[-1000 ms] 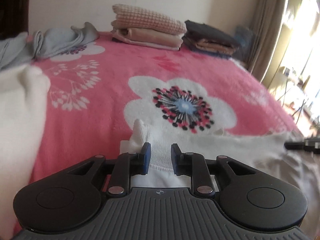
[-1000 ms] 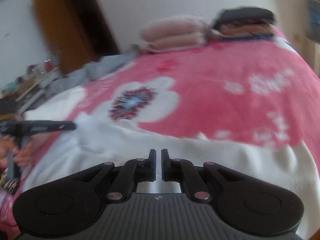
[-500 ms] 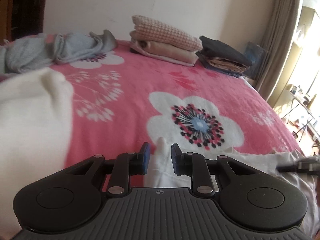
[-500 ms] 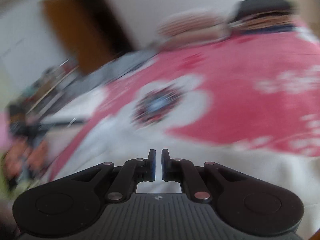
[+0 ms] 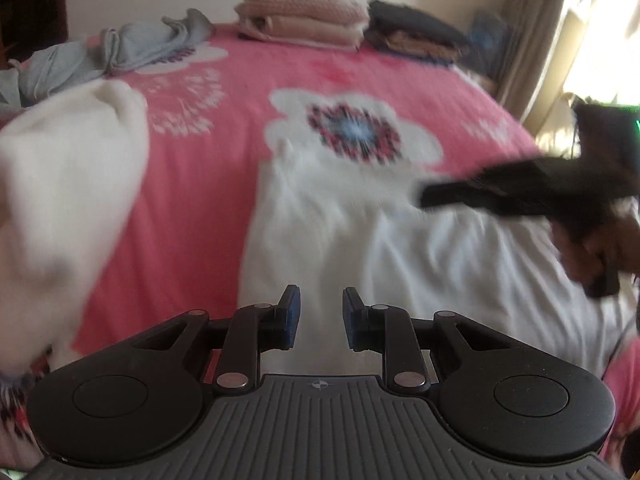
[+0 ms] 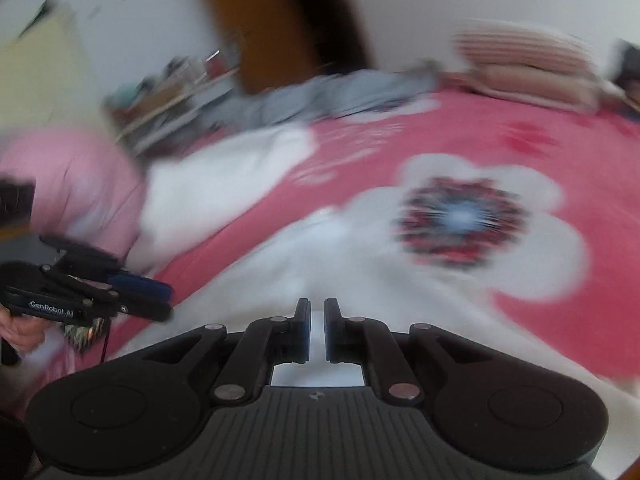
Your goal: Fold clothes
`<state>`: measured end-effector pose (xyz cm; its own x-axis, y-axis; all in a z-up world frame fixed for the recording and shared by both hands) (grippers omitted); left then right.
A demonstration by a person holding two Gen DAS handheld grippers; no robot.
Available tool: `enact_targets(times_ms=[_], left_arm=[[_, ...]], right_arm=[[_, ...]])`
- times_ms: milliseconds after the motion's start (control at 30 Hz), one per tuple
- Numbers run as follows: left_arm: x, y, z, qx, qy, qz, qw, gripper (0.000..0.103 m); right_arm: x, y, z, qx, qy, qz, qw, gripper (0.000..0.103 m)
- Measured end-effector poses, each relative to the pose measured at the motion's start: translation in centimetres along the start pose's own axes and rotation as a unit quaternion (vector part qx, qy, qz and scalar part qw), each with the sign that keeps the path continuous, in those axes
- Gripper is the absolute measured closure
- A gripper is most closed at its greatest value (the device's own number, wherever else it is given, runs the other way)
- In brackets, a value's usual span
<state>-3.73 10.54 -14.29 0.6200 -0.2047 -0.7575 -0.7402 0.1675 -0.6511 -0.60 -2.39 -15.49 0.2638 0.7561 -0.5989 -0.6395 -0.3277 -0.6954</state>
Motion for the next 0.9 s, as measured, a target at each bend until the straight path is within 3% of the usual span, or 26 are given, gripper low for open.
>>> enact_targets(times_ms=[100, 267, 333, 400, 467, 533, 600, 700, 867, 900], left_arm=[[-0.3, 1.1, -2.0, 0.029, 0.014, 0.002, 0.9995, 0.081], [-0.3, 2.1, -4.9, 0.081, 0.034, -0.007, 0.9961, 0.081], [-0.1, 2.1, -5.6, 0.094, 0.038, -0.012, 0.9948, 0.081], [0.1, 2.1, -6.0, 0.098, 0.041, -0.014, 0.9942, 0.081], [0.1, 1.9, -6.1, 0.099, 0.048, -0.017, 0.9938, 0.081], [-0.1, 1.9, -6.1, 0.098, 0.055, -0.021, 0.9934, 0.081], [0.1, 2.1, -6.2, 0.099, 0.064, -0.015, 0.9929, 0.08], [0.6, 2.6, -6.4, 0.104, 0.063, -0.001, 0.9926, 0.08], [0.6, 2.5, -5.9, 0.087, 0.045, -0.004, 0.9952, 0.08], [0.5, 2.3, -5.6, 0.079, 0.042, -0.006, 0.996, 0.08]], right_arm=[[2.3, -1.2, 1.3, 0.007, -0.011, 0.008, 1.0, 0.095], [7.2, -1.0, 2.4, -0.043, -0.001, 0.093, 0.995, 0.095], [9.8, -2.2, 1.7, -0.028, 0.025, 0.088, 0.995, 0.098], [10.5, -4.5, 1.2, 0.019, 0.008, 0.056, 0.998, 0.097], [9.0, -6.7, 0.6, 0.046, 0.011, 0.016, 0.999, 0.096], [6.6, -7.5, 0.6, 0.054, -0.018, 0.012, 0.998, 0.096], [4.9, -6.5, 1.0, 0.05, -0.045, 0.05, 0.996, 0.096], [6.4, -3.6, 2.4, 0.026, -0.069, 0.138, 0.988, 0.095], [10.4, -4.3, 1.2, 0.101, -0.034, 0.084, 0.991, 0.096], [9.4, -5.8, 0.3, 0.144, -0.037, 0.043, 0.988, 0.095]])
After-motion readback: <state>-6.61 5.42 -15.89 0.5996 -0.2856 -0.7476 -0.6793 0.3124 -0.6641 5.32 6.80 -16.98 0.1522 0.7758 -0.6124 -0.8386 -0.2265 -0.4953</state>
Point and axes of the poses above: each gripper's, at about its wrist camera, not at the fingertips, and x roughly the way its jaws point, z to its left, y to its underside, the point moved 10 cm from there along x, roughly the way its jaws point, and after that the axes turned 8 degrees about x, right-handed, at the moved point
